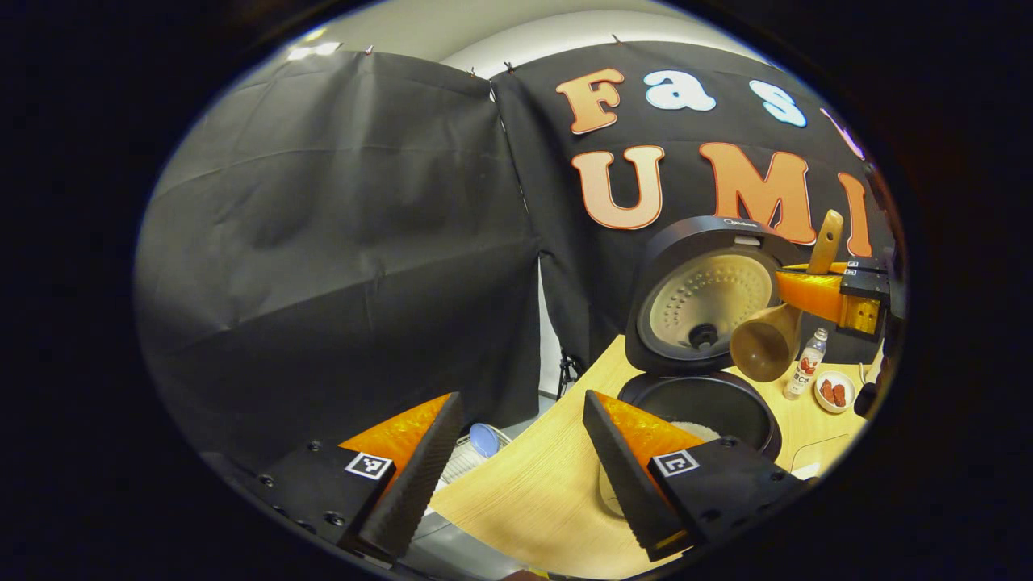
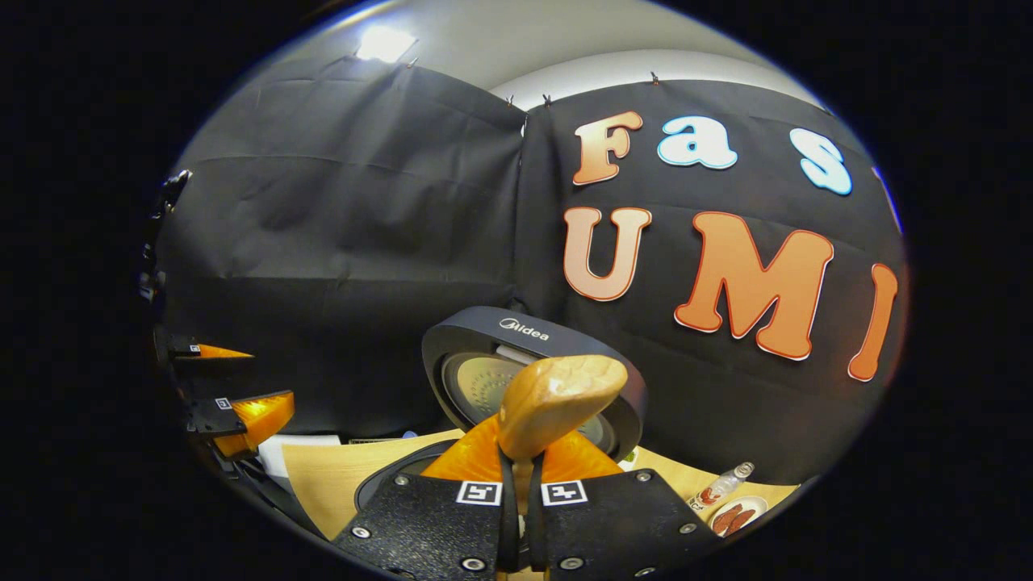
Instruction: Close the left gripper, press the button to open the rice cooker; take a wooden spoon from the chopstick holder with the right hand, scoop a spoonful of rice and pour it into the rice cooker, then put the wooden spoon back into the chopstick holder.
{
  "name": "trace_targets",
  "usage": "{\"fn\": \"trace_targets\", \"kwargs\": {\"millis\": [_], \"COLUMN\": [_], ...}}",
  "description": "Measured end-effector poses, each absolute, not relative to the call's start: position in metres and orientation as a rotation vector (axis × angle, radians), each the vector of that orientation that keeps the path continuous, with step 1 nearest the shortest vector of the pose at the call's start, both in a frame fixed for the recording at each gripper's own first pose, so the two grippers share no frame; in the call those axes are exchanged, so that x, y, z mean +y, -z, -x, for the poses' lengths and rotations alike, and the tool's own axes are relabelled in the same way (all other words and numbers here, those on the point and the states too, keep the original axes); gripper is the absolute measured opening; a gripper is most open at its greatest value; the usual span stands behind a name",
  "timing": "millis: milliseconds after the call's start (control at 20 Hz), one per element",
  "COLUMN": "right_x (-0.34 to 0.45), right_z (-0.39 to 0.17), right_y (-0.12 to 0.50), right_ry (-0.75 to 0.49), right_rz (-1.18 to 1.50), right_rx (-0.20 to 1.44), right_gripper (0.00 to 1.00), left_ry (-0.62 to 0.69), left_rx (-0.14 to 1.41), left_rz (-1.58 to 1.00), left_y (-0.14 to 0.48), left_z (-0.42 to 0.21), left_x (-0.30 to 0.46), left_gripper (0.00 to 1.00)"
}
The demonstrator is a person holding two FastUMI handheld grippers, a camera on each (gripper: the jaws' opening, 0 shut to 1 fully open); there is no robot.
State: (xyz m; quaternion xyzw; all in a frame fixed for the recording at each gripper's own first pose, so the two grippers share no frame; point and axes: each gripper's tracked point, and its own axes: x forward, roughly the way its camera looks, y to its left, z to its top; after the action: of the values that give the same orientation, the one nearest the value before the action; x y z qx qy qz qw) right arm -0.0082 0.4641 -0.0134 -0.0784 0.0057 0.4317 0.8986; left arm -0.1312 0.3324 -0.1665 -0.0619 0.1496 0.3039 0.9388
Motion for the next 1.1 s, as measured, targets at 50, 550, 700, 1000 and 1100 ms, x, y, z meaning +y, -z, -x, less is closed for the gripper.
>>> {"fn": "trace_targets", "kwargs": {"millis": [50, 550, 700, 1000, 1100], "right_x": [0.46, 0.318, 0.243, 0.109, 0.068], "right_z": [0.009, -0.02, -0.035, -0.038, -0.035], "right_y": [0.012, 0.027, 0.064, 0.108, 0.127], "right_ry": [-0.895, -0.719, -0.575, -0.317, -0.238], "right_rz": [0.14, -0.133, -0.104, -0.183, -0.194], "right_rx": [0.024, 0.24, 0.303, 0.39, 0.424], "right_gripper": [0.04, 0.04, 0.04, 0.04, 0.04], "left_ry": [-0.617, -0.548, -0.547, -0.54, -0.52], "left_rx": [0.306, 0.303, 0.29, 0.285, 0.289], "left_rz": [0.124, 0.094, 0.109, 0.121, 0.148], "left_y": [0.165, 0.152, 0.14, 0.122, 0.121], "left_z": [0.131, 0.105, 0.098, 0.079, 0.071], "left_x": [0.331, 0.296, 0.293, 0.278, 0.262], "left_gripper": [1.0, 1.0, 1.0, 1.0, 1.0]}}
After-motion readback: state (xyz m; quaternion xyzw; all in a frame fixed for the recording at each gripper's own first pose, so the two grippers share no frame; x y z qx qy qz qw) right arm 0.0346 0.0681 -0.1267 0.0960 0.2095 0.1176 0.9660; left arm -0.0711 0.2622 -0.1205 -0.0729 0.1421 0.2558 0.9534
